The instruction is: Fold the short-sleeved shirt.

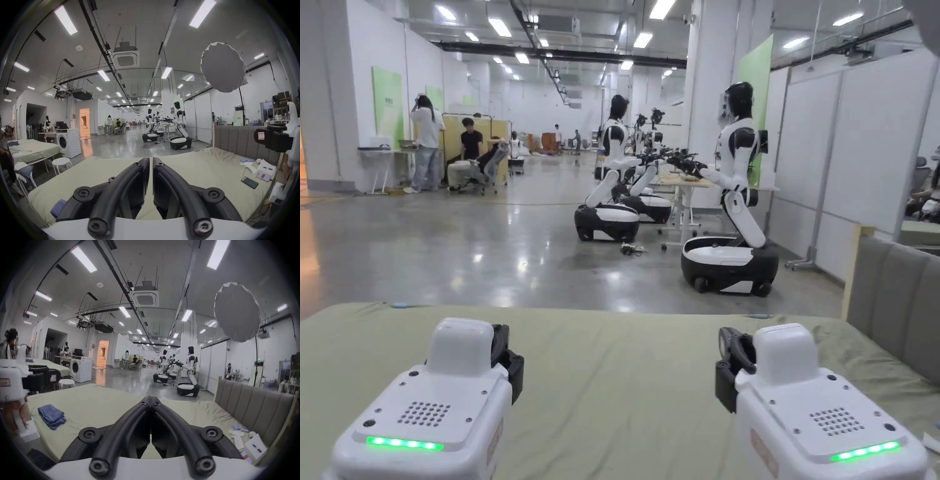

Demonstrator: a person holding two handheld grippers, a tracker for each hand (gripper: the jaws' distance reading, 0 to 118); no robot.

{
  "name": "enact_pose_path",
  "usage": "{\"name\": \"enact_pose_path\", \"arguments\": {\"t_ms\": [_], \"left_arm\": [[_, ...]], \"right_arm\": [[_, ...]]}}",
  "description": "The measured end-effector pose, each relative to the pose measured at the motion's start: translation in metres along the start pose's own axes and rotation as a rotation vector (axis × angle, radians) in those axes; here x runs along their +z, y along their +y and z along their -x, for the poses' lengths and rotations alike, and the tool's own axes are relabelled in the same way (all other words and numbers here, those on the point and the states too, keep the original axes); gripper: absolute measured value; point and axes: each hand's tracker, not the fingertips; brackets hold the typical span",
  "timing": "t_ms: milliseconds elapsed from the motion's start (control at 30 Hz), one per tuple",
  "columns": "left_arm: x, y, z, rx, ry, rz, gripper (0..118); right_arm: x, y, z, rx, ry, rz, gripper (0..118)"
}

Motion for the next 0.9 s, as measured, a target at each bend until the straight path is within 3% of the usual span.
{"name": "enact_pose_path", "arguments": {"t_ms": [233,333,567,700,767,800,867,900], "left_arm": [[0.008,-0.005,-0.005,-0.007,0.014,0.026,7],[0.011,0.003,-0.001,0.011,0.018,-0.001,7],[0.016,0.008,-0.002,-0.004,0.026,-0.015,9],[0.016,0.008,-0.002,-0.032,0.047,-0.024,71],[0.017,0.007,-0.002,-0.040,0.065,-0.031,91],[0.016,0.005,0.001,-0.039,0.071,-0.037,98],[0.012,0.002,0.007,-0.029,0.061,-0.036,101],[0.011,0.001,0.008,-0.019,0.054,-0.030,101]], "right_arm": [[0.004,-0.009,-0.009,-0.042,-0.067,0.012,1],[0.007,-0.007,-0.015,-0.109,-0.052,-0.014,1],[0.009,-0.009,-0.002,-0.101,-0.027,-0.017,3],[0.011,-0.011,0.002,-0.097,-0.020,-0.006,27],[0.014,-0.008,0.003,-0.111,-0.015,-0.011,43],[0.015,-0.008,0.003,-0.119,-0.016,-0.013,66],[0.013,-0.007,0.003,-0.139,-0.031,-0.005,118],[0.011,-0.007,0.004,-0.156,-0.051,0.010,118]]}}
